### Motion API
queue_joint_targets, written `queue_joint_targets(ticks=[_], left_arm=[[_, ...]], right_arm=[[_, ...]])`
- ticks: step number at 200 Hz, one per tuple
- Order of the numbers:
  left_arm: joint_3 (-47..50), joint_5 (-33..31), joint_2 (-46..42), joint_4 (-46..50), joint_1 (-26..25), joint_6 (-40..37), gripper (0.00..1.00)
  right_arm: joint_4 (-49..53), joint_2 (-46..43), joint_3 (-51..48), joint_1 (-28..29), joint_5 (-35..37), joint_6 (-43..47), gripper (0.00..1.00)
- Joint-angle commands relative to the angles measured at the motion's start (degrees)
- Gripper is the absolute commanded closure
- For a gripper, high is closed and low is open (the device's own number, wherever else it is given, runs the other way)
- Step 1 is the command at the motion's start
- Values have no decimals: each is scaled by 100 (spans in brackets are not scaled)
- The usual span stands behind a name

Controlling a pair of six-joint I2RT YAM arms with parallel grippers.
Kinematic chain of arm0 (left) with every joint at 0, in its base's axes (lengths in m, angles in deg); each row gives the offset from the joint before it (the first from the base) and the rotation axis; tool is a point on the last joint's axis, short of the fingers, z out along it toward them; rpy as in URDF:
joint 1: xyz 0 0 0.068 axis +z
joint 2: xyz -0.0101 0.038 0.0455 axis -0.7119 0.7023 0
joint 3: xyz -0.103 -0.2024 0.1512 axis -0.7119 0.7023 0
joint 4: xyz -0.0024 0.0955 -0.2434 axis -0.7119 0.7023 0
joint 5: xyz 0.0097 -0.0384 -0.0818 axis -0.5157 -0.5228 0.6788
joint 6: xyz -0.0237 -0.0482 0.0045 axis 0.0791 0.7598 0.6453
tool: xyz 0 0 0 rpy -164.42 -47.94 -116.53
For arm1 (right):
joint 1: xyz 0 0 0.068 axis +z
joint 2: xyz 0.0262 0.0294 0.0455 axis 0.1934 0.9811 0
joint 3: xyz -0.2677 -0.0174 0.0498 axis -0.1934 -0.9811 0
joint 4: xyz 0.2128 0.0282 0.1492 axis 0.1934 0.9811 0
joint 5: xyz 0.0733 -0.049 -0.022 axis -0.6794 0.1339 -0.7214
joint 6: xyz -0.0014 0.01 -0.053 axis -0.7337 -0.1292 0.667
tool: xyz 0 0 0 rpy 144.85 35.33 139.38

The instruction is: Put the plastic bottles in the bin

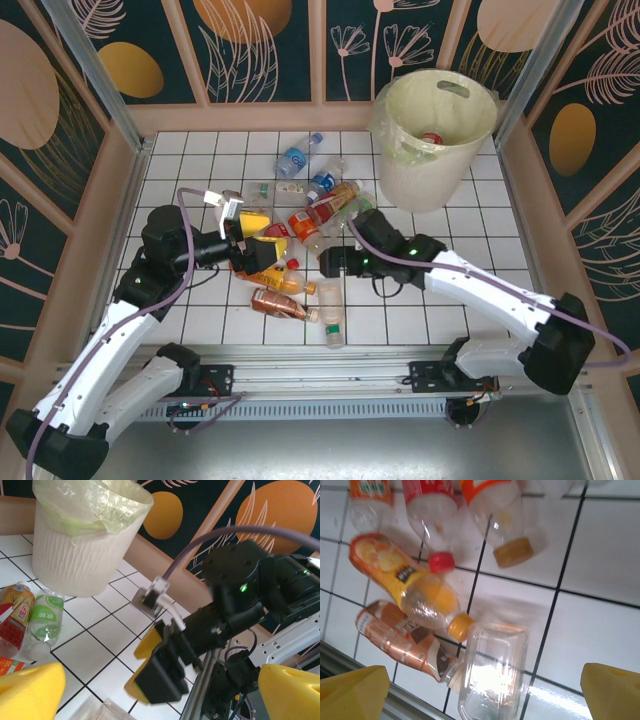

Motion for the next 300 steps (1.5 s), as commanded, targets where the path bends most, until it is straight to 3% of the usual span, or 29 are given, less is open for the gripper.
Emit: queue_joint_targets(ticks=[1, 96, 176, 195, 228, 300], left_arm=[[13, 61, -186, -17, -25, -156, 1], [122, -522, -588, 225, -29, -302, 1], [167, -427, -544, 150, -26, -251, 1], [176, -418, -541, 133, -25, -248, 1], [201, -391, -528, 106, -25, -226, 1], [234, -126, -428, -79, -25, -145, 1]], right_arm=[[-247, 444, -121, 312, 290, -349, 1], [-142, 2010, 134, 958, 873, -723, 2], [242, 2479, 160, 969, 1433, -764, 22], [157, 2445, 60, 868, 1507, -759, 30], [-71, 2238, -136, 582, 1500, -695, 36], [-493, 705, -78, -328, 1787, 226, 40]])
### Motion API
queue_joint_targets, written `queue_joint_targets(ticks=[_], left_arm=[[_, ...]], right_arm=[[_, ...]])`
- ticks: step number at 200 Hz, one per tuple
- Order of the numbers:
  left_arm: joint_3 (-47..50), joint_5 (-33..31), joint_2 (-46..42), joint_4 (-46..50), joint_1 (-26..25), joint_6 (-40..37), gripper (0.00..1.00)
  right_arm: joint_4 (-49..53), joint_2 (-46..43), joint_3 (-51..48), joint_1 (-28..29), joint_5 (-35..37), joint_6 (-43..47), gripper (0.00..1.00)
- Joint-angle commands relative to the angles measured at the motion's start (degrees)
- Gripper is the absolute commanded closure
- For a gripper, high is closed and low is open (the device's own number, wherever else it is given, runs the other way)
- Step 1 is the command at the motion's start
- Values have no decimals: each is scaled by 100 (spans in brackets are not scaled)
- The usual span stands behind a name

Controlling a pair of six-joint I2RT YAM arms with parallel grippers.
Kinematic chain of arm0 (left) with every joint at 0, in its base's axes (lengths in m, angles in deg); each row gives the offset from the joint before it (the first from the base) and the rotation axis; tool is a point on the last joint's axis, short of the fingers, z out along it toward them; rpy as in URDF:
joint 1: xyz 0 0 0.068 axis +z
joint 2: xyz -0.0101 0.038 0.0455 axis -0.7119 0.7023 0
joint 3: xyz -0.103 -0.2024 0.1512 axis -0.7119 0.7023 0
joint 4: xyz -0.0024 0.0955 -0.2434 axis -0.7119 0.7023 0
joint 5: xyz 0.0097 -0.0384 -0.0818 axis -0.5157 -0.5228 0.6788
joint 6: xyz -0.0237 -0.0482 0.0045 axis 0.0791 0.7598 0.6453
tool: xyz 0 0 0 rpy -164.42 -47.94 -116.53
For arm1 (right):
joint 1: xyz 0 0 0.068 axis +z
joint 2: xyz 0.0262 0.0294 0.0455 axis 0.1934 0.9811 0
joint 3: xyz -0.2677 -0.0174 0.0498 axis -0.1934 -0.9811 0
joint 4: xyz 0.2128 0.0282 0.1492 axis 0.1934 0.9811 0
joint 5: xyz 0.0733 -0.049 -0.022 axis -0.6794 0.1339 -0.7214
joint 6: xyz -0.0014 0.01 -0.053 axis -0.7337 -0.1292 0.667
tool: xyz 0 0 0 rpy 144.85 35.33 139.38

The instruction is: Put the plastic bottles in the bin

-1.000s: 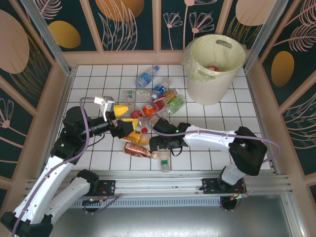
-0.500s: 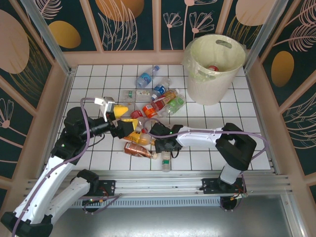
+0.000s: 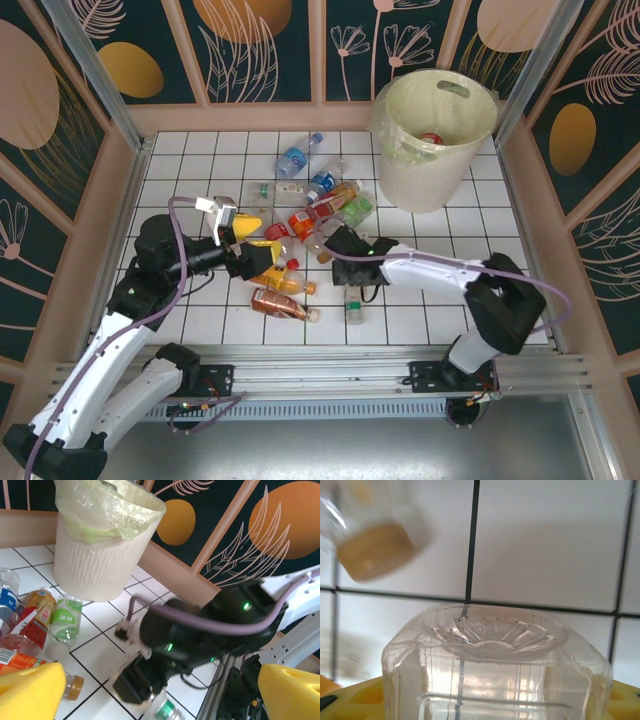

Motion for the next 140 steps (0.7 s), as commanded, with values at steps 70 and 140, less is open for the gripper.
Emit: queue_joint_targets(ticks=[70, 140], left_arm=[[219, 693, -25, -820, -25, 262, 1], [567, -106, -451, -1383, -25, 322, 1]], right_arm=[[-758, -1723, 1236, -944, 228, 1684, 41], [-1231, -1427, 2829, -1853, 19, 2560, 41]])
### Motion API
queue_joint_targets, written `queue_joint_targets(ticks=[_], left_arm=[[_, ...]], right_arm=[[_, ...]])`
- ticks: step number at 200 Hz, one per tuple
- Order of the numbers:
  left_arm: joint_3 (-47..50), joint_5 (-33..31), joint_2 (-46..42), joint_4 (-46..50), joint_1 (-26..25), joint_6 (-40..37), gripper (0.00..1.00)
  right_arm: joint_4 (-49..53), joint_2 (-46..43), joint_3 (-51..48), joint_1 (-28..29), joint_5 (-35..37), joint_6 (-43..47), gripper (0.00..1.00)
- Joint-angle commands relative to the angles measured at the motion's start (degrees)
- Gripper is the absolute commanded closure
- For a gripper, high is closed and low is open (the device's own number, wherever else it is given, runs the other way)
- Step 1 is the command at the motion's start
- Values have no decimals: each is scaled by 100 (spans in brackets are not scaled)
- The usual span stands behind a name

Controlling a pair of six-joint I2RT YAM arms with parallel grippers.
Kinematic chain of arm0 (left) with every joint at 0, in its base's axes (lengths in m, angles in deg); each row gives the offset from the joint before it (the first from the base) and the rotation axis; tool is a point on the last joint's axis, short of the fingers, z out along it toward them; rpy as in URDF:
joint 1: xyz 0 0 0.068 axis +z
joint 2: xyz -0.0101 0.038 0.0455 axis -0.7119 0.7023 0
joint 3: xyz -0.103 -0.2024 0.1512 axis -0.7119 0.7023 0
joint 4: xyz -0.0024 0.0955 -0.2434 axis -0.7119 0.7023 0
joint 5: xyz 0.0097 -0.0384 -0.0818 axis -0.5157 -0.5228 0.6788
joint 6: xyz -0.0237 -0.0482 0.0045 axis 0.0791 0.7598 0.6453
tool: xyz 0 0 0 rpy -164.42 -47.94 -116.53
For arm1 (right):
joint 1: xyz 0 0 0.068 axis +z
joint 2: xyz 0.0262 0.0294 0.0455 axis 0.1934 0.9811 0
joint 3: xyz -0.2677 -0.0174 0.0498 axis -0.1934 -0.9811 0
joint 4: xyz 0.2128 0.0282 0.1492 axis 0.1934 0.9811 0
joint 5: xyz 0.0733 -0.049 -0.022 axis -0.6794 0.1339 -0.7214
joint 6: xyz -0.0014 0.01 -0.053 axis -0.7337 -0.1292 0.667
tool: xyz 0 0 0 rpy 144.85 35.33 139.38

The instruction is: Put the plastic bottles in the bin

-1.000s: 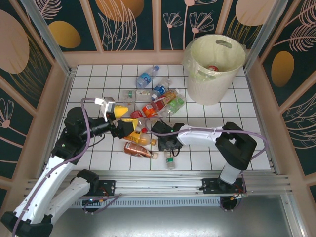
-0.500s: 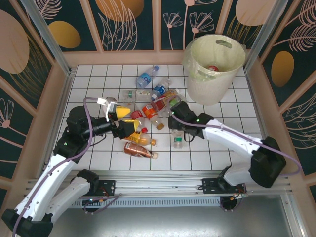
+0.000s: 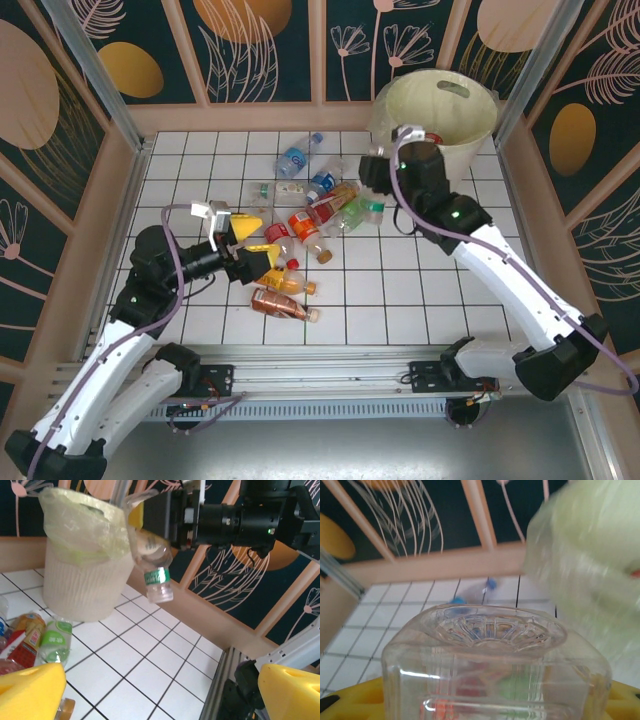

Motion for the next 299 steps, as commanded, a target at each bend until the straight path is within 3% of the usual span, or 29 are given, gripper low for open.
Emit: queue_joint_targets(ticks=[1, 82, 124, 162, 188, 247, 299], left_arm=[[65, -180, -75, -423, -25, 64, 1], [87, -282, -4, -396, -25, 38, 1], [92, -301, 12, -367, -25, 25, 1], [83, -301, 39, -334, -25, 14, 1], [91, -310, 65, -322, -25, 8, 1], [72, -256, 153, -290, -25, 9, 1], [50, -257, 172, -253, -25, -1, 1]], right_arm=[[-427, 158, 539, -242, -105, 476, 41], [-1458, 1263, 1725, -1711, 274, 678, 40], [-1463, 2012, 2389, -2304, 531, 682, 40], [-920, 2734, 3246, -2701, 855, 939, 40], [-302, 3165, 3721, -2949, 448, 1227, 40], [89, 3535, 3535, -3081, 414, 1721, 40], [1306, 4188, 4156, -3337, -184, 1478, 40]])
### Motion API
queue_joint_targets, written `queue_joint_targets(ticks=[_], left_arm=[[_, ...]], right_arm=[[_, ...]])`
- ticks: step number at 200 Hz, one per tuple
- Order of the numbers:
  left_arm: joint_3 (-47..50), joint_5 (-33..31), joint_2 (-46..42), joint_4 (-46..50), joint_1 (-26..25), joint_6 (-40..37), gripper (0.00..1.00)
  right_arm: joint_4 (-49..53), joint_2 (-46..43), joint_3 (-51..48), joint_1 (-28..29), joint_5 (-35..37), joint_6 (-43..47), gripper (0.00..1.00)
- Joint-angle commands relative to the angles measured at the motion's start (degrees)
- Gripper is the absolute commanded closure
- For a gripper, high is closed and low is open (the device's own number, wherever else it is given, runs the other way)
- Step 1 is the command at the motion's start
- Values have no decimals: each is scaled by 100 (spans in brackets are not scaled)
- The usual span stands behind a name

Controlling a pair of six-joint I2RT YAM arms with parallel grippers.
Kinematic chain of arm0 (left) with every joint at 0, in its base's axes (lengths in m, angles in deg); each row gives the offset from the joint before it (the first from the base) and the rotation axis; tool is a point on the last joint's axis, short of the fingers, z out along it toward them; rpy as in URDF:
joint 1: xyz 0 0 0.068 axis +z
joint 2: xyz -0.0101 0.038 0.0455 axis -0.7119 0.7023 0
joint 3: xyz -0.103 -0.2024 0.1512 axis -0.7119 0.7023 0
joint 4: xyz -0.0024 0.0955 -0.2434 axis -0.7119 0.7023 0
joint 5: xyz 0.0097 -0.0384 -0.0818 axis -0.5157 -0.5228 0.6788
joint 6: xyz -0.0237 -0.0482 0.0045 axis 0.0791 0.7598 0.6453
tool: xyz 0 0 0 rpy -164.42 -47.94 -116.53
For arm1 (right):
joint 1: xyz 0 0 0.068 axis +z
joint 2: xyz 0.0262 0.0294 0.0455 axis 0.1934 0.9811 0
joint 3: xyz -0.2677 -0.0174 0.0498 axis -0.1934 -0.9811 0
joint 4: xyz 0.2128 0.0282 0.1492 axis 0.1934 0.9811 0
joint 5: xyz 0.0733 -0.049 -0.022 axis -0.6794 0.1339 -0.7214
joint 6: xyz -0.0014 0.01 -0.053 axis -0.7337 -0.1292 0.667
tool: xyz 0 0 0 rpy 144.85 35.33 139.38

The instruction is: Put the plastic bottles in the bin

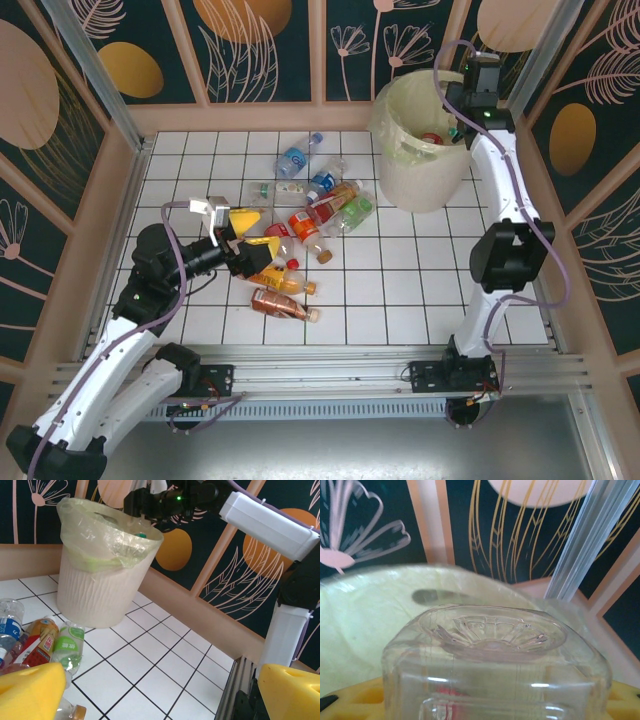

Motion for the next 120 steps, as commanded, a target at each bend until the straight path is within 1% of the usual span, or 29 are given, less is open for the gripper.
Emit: queue_joint_targets(ticks=[1, 46, 120], left_arm=[[34, 25, 5, -41, -25, -39, 1], [45, 35, 5, -23, -27, -46, 2], [30, 25, 31, 12, -25, -50, 1]], right_arm=[[703, 244, 275, -126, -321, -62, 40], [1022, 548, 248, -212, -580, -214, 39], [1763, 1231, 1007, -350, -907, -320, 36]])
